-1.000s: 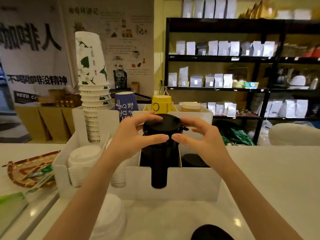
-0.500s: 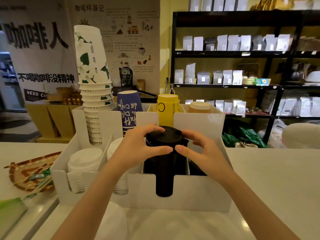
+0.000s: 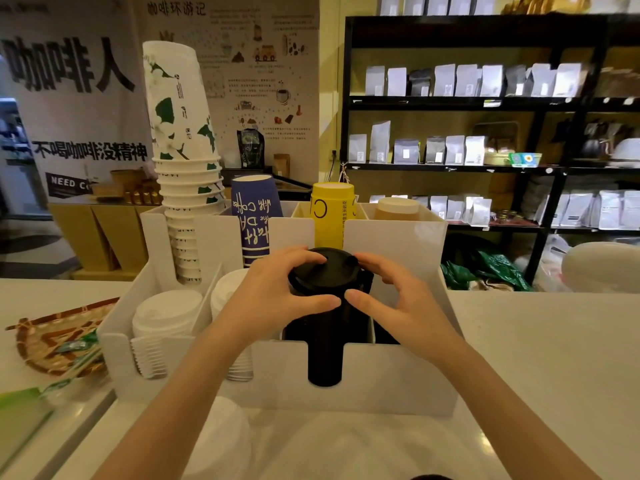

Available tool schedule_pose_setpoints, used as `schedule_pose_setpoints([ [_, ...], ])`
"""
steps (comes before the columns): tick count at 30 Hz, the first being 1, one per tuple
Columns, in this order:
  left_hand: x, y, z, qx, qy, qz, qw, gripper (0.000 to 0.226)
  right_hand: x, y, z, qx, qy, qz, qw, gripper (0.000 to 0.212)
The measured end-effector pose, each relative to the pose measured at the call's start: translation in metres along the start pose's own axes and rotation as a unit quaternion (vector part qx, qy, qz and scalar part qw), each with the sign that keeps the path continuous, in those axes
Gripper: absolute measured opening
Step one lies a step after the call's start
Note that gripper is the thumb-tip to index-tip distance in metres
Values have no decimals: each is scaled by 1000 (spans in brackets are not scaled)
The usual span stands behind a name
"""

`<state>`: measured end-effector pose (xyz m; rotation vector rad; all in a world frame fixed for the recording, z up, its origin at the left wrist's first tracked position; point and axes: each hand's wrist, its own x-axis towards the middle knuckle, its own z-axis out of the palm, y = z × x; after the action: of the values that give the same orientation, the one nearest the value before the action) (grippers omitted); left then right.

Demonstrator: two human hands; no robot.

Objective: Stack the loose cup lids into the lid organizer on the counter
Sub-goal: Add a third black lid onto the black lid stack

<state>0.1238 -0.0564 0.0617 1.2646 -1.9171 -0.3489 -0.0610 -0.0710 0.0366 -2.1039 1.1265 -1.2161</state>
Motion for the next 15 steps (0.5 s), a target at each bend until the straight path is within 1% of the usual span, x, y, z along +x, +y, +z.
schedule_pose_setpoints([
  [2, -2, 2, 5, 27, 18, 10, 999, 52, 0, 1, -1, 21, -13, 6, 1000, 50],
  [6, -6, 3, 10, 33, 32, 8, 999, 52, 0, 1, 1, 44, -12, 9, 999, 42],
  [12, -11, 3, 16, 19, 25, -4, 999, 54, -5, -1, 8, 5, -8, 2, 1000, 41],
  [15, -12, 3, 18, 32, 13, -9, 999, 56, -8, -8, 0, -29, -11, 0, 1000, 43],
])
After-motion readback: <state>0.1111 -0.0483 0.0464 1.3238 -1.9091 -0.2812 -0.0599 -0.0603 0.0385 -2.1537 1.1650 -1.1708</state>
